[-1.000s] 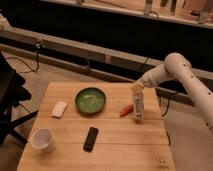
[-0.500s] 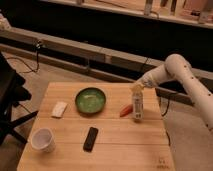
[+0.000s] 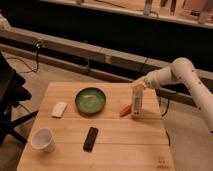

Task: Stand the bottle upright

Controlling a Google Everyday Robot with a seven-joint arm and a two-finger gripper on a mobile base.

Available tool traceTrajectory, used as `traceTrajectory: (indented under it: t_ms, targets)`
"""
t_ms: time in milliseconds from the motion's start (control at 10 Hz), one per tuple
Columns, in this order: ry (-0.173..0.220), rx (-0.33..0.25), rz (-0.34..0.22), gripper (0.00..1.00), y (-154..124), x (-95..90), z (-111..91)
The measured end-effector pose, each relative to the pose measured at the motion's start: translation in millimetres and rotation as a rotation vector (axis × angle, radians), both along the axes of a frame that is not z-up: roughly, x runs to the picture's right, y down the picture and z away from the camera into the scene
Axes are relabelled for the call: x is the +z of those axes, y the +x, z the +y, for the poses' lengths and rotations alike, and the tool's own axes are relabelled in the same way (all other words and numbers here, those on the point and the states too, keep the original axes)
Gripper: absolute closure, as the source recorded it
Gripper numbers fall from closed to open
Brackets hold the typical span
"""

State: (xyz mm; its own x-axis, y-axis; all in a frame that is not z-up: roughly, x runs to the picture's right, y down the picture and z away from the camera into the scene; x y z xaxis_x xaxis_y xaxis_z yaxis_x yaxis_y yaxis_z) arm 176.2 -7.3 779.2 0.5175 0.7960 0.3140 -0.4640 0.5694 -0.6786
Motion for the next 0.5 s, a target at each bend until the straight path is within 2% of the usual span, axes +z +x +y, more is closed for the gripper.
traceTrajectory:
  t_ms: [100,300,500]
  targets:
    - [0.023,-0.023,-0.002,0.97,-2.2,-1.2,-0.2]
    - [0.060,-0.057,-0.009,0.73,-4.2,-2.9,0.0]
    - [0.084,-0.060,-0.008,0.53,-0.5,-5.0,0.7]
